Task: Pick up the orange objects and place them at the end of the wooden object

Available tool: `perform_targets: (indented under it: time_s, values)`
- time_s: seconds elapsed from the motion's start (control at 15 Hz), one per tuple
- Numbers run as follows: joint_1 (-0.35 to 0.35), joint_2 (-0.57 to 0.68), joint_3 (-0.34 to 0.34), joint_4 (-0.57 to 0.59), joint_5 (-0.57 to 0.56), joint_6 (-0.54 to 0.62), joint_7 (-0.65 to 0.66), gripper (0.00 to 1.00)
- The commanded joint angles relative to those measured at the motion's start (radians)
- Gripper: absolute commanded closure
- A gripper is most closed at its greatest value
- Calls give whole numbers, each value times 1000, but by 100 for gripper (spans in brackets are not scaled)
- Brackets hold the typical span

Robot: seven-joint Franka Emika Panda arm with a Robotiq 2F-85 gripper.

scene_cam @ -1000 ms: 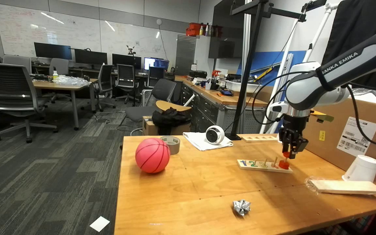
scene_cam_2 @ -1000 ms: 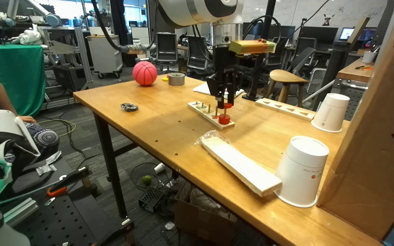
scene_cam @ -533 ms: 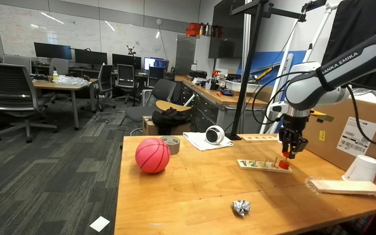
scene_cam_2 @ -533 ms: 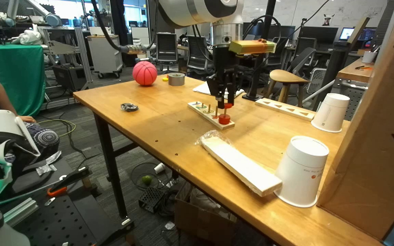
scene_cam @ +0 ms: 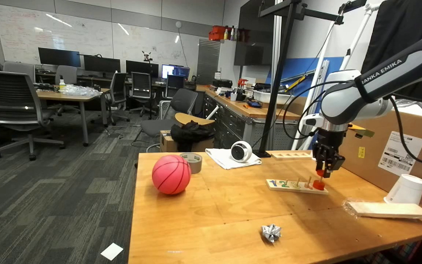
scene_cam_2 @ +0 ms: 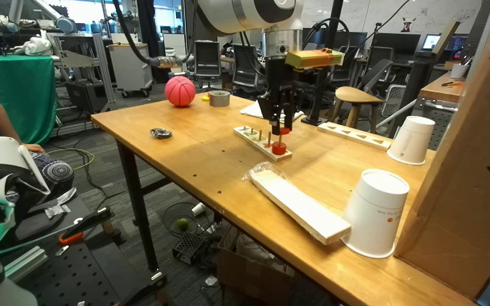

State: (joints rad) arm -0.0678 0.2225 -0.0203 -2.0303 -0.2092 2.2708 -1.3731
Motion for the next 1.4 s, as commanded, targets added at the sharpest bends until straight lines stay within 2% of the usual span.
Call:
perform_targets:
  time_s: [0.0, 0.47, 1.0, 1.33]
  values:
    - [-17, 3, 2, -14, 16, 25, -15, 83]
    - [-20, -41, 3, -45, 16, -6, -13, 83]
    - [-21, -40, 29, -67, 141, 22, -84, 83]
    - [-20, -40, 29, -71, 150, 40, -92, 83]
